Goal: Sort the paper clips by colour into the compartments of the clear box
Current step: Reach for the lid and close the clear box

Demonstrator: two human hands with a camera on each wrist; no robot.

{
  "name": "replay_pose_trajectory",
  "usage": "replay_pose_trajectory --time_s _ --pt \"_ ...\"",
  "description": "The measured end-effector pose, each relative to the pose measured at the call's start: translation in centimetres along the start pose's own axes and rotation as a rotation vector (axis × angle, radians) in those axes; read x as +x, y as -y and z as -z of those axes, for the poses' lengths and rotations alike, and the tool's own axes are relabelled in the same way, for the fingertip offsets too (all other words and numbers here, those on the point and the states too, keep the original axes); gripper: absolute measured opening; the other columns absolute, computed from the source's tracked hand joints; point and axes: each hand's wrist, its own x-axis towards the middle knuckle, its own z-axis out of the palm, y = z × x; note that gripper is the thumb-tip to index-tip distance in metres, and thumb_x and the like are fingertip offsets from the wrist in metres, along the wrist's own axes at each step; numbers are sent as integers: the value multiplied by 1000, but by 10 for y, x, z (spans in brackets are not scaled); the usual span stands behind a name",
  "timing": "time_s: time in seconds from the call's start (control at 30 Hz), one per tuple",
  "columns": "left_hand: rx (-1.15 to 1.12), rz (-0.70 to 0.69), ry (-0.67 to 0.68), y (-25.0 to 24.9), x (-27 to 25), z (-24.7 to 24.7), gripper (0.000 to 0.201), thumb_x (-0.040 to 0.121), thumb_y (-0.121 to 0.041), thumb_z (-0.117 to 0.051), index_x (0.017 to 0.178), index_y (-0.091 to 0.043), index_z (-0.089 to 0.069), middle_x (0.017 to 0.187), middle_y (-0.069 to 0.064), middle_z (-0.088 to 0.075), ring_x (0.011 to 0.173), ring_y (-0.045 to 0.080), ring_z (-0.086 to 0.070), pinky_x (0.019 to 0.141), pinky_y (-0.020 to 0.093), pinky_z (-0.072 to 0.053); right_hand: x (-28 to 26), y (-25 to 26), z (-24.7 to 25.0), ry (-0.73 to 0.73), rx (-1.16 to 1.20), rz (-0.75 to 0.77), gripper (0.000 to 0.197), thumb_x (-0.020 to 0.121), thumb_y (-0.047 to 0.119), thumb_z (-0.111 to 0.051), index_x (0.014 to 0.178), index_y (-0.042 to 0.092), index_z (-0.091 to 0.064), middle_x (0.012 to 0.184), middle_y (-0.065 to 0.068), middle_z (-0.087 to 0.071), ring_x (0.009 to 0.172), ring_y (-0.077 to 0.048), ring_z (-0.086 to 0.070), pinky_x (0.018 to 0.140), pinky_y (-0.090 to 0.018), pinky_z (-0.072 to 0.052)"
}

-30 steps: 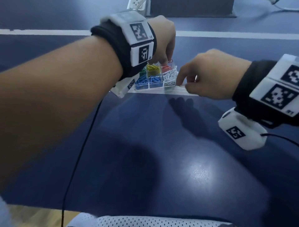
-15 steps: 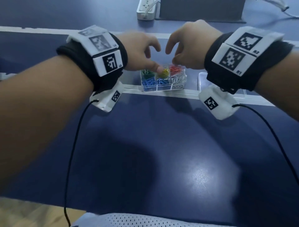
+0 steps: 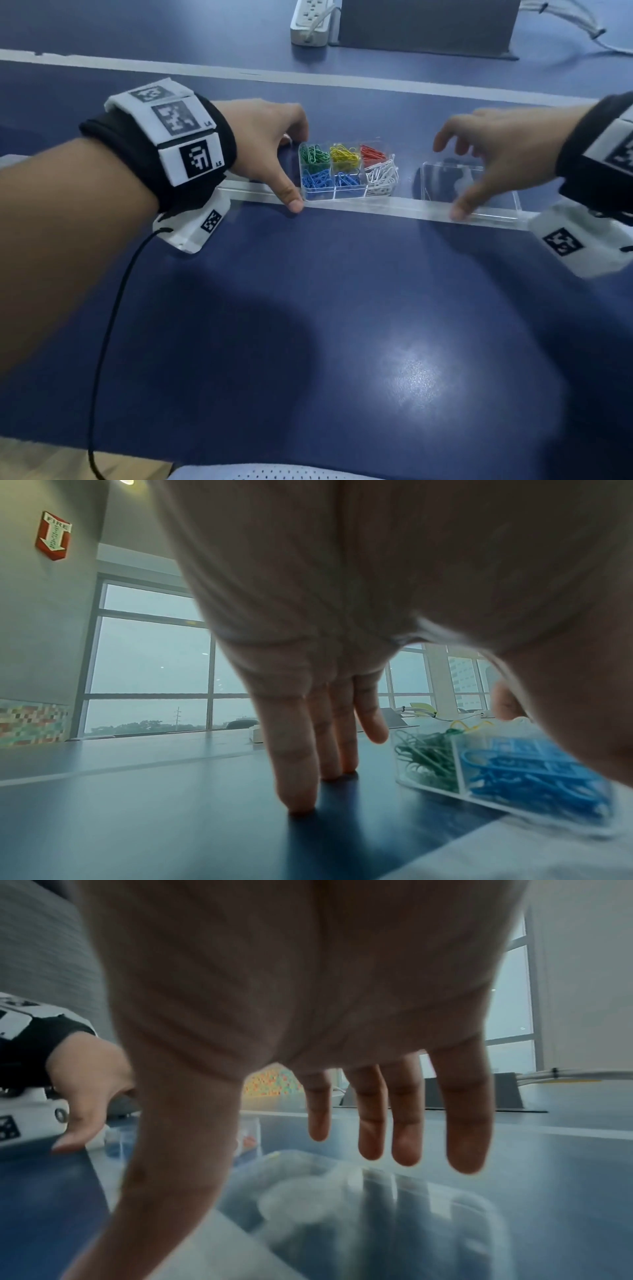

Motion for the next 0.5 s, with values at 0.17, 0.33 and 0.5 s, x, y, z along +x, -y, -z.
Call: replay_pose_trajectory --time_s 0.17,0.33,0.5 --pt "9 -7 -25 -3 2 1 85 44 -59 -81 115 -26 -49 123 -2 -59 114 23 -55 96 36 -43 -6 -22 -9 83 -40 -9 100 48 43 -87 127 34 -26 112 3 -46 103 -25 -53 97 -41 -43" --pt "29 -26 -37 -4 3 -1 78 48 -57 -80 113 -29 -48 123 -9 -58 114 19 -56 97 35 -43 1 -14 9 -106 -3 62 82 57 41 -81 125 29 -37 112 1 -49 100 -26 -55 93 -43 -46" --pt "23 -15 -34 -4 2 -1 78 46 -59 -80 112 -31 -48 120 -11 -59 109 19 -59 97 37 -45 5 29 22 -224 126 237 82 53 51 -74 125 32 -40 111 4 -46 99 -22 -55 92 -44 -49"
